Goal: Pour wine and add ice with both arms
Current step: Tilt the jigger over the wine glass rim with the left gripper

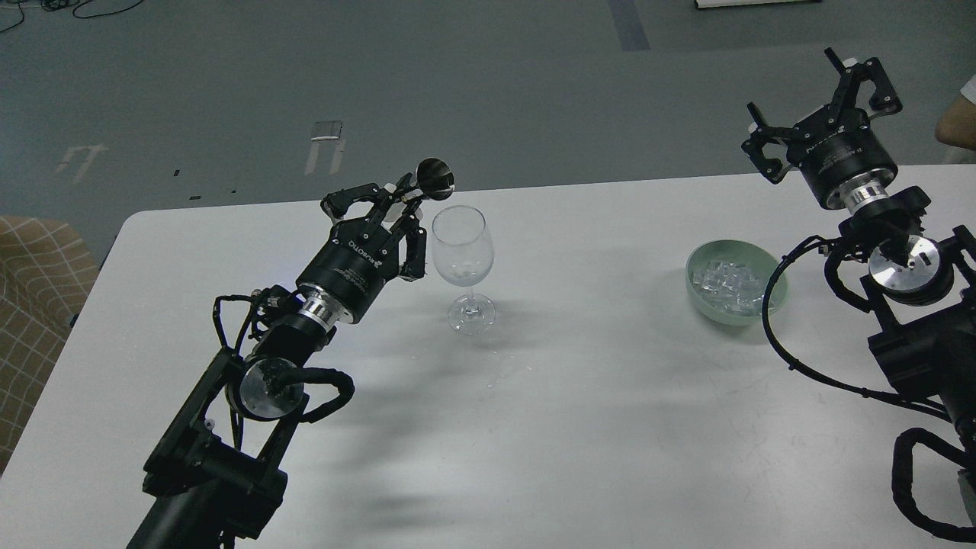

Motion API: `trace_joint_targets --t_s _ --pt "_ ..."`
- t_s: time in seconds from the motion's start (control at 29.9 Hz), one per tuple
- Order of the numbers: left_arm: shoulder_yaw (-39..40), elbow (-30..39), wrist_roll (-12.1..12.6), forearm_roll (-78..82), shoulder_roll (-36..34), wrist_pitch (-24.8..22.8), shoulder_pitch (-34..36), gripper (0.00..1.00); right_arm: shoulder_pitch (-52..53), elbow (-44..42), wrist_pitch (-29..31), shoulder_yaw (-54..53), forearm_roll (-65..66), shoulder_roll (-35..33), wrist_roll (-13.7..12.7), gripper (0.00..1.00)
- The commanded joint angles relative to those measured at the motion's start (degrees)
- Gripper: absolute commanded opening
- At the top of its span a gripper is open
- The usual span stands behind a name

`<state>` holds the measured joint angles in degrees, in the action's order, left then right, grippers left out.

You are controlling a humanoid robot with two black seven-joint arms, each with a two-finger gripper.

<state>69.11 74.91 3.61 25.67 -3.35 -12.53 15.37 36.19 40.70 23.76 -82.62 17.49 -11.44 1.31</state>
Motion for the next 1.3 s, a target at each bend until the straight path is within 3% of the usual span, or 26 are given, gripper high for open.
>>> trace_joint_targets --t_s 0.0,1.27 --pt "-0.55 -0.12 -0.01 0.79 -1.3 0.58 0.27 0.0 -0.24 -0.01 0.06 0.0 0.0 0.01 0.0 1.0" --pt "-2.93 0.06 -0.1 13.61 -5.09 0.49 1.07 0.0 -0.16 0.78 0.15 -0.09 -0.17 0.1 0.09 1.0"
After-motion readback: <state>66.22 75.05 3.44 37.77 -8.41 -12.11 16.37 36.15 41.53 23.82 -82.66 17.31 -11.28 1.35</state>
